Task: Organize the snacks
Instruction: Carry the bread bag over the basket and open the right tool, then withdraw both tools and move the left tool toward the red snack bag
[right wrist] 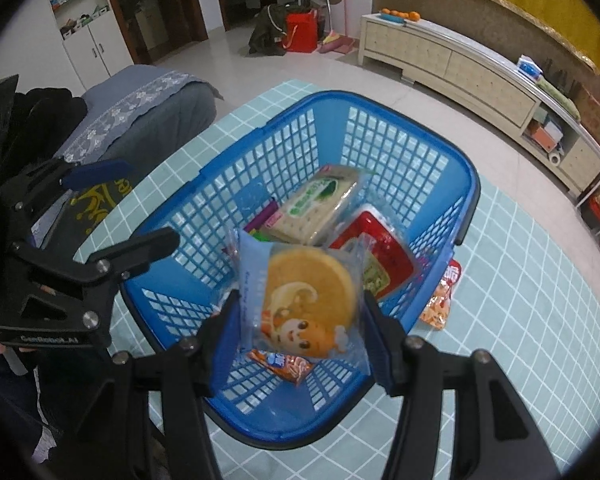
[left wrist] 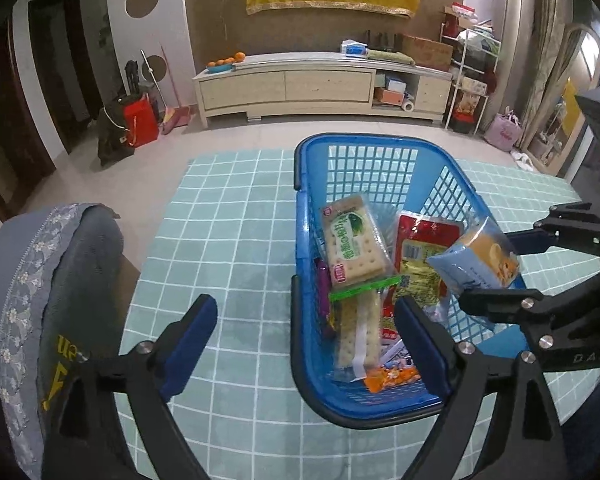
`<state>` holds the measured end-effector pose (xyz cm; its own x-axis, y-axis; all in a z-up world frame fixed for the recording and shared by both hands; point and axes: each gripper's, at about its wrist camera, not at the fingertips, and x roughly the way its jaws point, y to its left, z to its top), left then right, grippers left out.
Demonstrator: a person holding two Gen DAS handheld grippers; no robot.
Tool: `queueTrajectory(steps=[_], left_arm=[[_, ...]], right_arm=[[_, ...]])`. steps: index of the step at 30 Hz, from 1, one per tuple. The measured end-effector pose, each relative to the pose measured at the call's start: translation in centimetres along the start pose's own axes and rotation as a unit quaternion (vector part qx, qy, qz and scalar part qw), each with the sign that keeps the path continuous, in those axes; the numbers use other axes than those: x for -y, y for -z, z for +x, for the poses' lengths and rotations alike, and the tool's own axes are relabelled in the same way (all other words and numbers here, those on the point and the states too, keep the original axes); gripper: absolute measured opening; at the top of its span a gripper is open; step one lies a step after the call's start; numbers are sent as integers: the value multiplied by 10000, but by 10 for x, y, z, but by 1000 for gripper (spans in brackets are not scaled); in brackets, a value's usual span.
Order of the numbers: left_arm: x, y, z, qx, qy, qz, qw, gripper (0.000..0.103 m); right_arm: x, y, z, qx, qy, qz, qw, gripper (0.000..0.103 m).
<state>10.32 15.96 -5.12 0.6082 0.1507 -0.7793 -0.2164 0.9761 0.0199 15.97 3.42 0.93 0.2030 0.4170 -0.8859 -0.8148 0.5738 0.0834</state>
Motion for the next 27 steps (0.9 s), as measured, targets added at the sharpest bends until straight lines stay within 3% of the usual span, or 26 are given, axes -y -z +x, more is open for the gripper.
queueTrajectory(steps=[5,9,14,17,21,23,27], left_arm=[[-1,2,-5,32,17,-18,10000,103],[2,2,-8,40,-40,49,10000,103],[6,1,-15,84,-34,59,9999,103],[15,-3,-18,109,-23,115,9999,103],[33,-10,-25,163,69,234,9996,103],[45,-13,-27,183,140,309,9993,103],[74,-22,-30,263,267,506,9980,103]], right_arm=[[-2,2,1,-45,-94,7,9999,62],[2,4,4,-133,-184,134,9997,66],[10,9,-10,28,-249,214,9995,85],[17,12,-22,156,-166,241,9994,87],[38,20,-42,327,-72,435,9985,88],[50,26,-51,410,-19,559,9976,98],[76,39,-71,598,144,775,9951,103]])
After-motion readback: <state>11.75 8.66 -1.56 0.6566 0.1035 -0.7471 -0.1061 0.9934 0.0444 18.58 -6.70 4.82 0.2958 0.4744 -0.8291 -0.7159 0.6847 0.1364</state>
